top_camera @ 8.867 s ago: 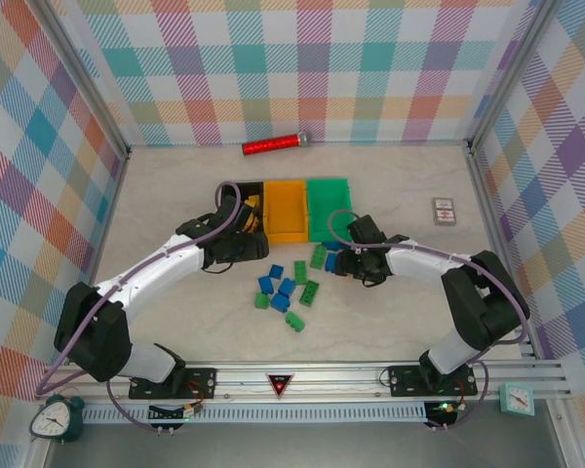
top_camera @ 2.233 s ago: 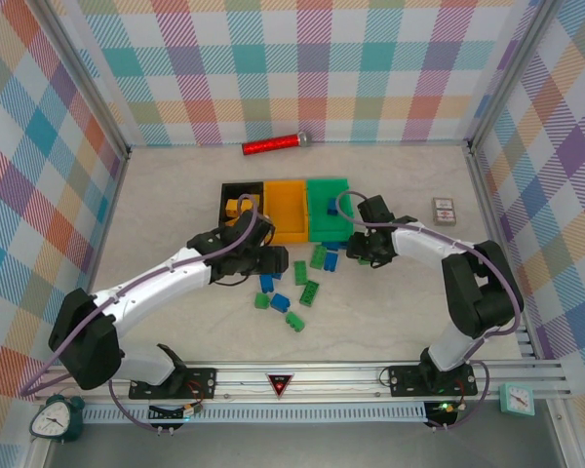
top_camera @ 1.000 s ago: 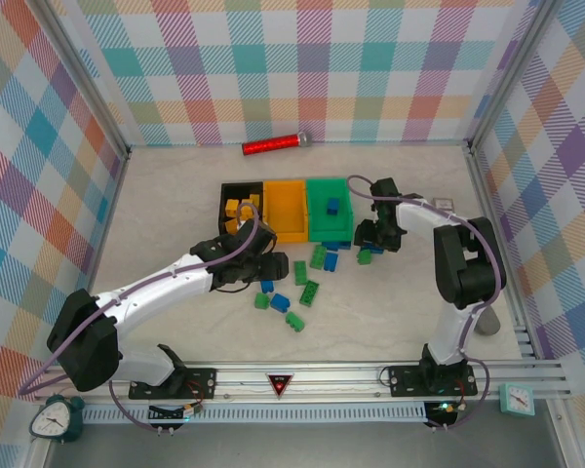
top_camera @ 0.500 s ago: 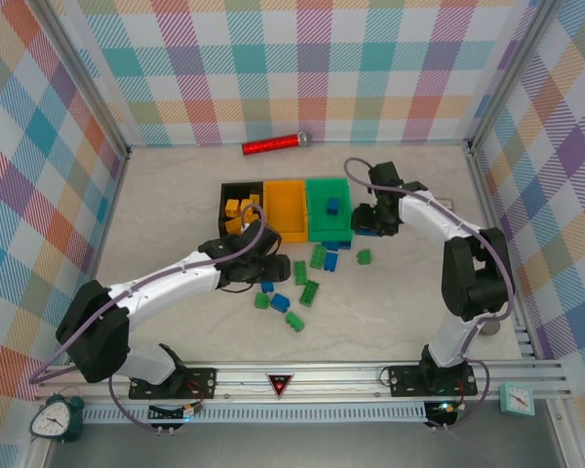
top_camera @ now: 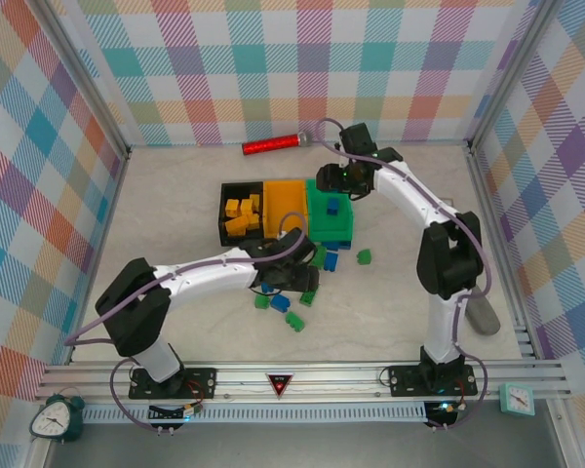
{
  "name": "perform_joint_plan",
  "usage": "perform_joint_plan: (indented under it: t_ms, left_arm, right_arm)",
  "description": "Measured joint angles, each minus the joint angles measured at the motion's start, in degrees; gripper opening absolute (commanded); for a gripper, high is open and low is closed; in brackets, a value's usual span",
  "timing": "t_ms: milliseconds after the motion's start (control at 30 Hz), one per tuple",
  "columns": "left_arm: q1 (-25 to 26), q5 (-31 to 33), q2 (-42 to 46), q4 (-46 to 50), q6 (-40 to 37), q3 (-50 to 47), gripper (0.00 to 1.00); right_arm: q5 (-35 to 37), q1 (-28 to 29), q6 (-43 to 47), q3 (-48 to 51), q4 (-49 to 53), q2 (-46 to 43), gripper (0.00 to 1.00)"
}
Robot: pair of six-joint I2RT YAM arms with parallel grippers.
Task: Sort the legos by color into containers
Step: Place the lego in the container, then pick up the lego from the middle-left of the table.
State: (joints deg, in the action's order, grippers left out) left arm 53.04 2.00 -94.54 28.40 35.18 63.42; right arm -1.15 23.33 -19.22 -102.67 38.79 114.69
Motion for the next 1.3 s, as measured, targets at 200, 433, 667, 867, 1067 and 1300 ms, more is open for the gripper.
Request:
perform_joint_plan:
  t_ms: [200, 433, 667, 867, 1067, 1300]
  left_arm:
    - [3.5, 0.9, -5.3, 2.5, -0.4, 4.4, 0.66]
    - [5.0, 2.2, -9.9, 5.7, -1.6, 7.3, 0.65]
    - [5.0, 3.3, -11.4, 7.5, -1.8, 7.8, 0.62]
    - [5.0, 3.2, -13.7, 7.4, -1.8, 8.8, 0.48]
    - [5.2, 3.0, -14.6, 7.4, -2.7, 9.8, 0.25]
    - [5.7, 2.6, -14.1, 7.2, -3.1, 10.4, 0.20]
  right_arm:
    - [0.1, 0.0, 0.3, 1.1, 1.3, 0.5, 0.74]
    - [0.2, 0.0, 0.7, 5.5, 1.6, -2.7, 0.77]
    - [0.0, 0.0, 0.9, 7.2, 0.9, -4.7, 0.77]
    - [0.8, 0.0, 0.9, 14.4, 0.3, -10.3, 0.76]
    - [2.3, 0.0, 0.8, 24.1, -1.7, -18.9, 0.76]
    - [3.3, -0.1, -0.3, 35.3, -3.9, -27.3, 0.76]
